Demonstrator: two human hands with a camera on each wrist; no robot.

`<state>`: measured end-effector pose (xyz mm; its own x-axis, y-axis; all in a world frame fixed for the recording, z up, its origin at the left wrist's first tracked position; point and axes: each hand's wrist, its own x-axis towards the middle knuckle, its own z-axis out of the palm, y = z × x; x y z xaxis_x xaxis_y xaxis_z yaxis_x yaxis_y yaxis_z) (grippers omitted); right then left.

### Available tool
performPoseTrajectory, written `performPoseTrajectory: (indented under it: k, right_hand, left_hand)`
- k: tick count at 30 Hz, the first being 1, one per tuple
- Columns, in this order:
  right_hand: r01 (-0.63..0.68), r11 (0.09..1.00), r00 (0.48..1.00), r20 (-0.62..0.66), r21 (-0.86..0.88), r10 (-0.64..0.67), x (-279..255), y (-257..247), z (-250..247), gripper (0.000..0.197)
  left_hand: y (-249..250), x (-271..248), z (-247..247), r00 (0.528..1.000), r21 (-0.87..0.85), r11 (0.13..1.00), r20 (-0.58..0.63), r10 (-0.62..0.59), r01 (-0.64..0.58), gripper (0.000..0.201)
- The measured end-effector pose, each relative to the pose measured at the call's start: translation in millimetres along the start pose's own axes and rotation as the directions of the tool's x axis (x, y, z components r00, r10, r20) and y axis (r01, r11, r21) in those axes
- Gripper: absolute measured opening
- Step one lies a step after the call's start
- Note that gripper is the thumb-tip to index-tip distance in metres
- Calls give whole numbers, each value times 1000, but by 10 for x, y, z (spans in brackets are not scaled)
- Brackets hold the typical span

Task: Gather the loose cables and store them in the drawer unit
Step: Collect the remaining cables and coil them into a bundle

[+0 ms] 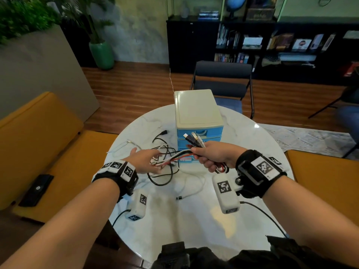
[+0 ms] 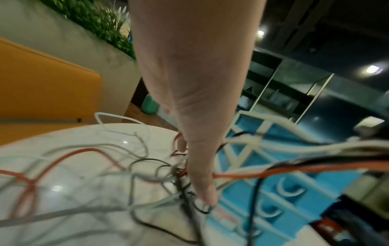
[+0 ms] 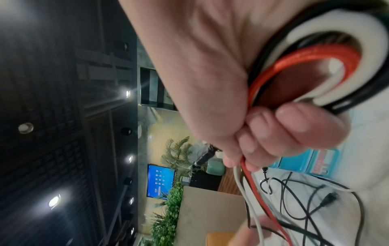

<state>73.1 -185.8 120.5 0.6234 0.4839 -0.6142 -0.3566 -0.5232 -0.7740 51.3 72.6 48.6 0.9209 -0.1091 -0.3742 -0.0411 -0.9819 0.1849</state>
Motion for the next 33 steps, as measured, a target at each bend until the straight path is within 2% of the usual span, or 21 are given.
performPoseTrajectory:
  k: [2,4,6,8,10,12,15,21,23,25,28,30,31,32,33]
  right_hand:
    - [19,1000,1000,10,-16,-19,24,9,51,33]
    - [59,998,998,35,-14,-59,49,20,104,32]
    - [106,994,992,65,-16,-105,56,25,144,31]
    - [147,989,986,83,-16,-145,51,37,152,30]
    - [178,984,982,64,-19,-176,47,72,132,30]
    - [194,981,981,7,-24,-194,59,125,96,29]
    - [214,975,974,-67,-54,-217,109,194,49,29]
    - [232,967,959,-142,-104,-245,197,213,-23,28]
    - [246,964,953,-155,-100,-259,199,190,-28,28]
    - [258,961,946,-176,-96,-271,202,168,-26,28]
    - [267,959,935,-214,-99,-282,209,143,-40,29]
    - [271,956,927,-236,-110,-290,227,126,-56,28]
    - [268,956,922,-256,-123,-291,237,120,-69,28]
    - [263,954,912,-286,-141,-294,247,119,-91,28]
    - [260,952,897,-324,-160,-299,258,128,-121,28]
  left_hand:
    - [203,-20,-118,994,-192,976,5,105,-103,81]
    - [443,-41,-228,977,-375,904,-21,214,-206,80]
    - [618,-28,-291,954,-501,821,-33,298,-274,55]
    - [684,-17,-322,945,-579,766,-19,328,-278,25]
    - [662,-20,-335,953,-543,799,-6,303,-258,6]
    - [579,-10,-325,972,-461,862,-2,234,-209,15]
    - [490,-11,-304,981,-536,832,36,193,-143,25]
    - [525,-104,-402,983,-589,797,26,182,-132,33]
    - [528,-127,-421,987,-673,736,59,151,-72,43]
    - [526,-123,-418,980,-782,623,128,154,4,50]
    - [595,-168,-418,950,-899,425,220,222,108,46]
    - [613,-200,-375,930,-926,348,247,272,144,40]
    - [599,-214,-355,926,-924,360,241,291,127,37]
    - [570,-219,-338,924,-901,426,228,306,81,33]
    - [520,-219,-327,927,-838,545,212,308,10,28]
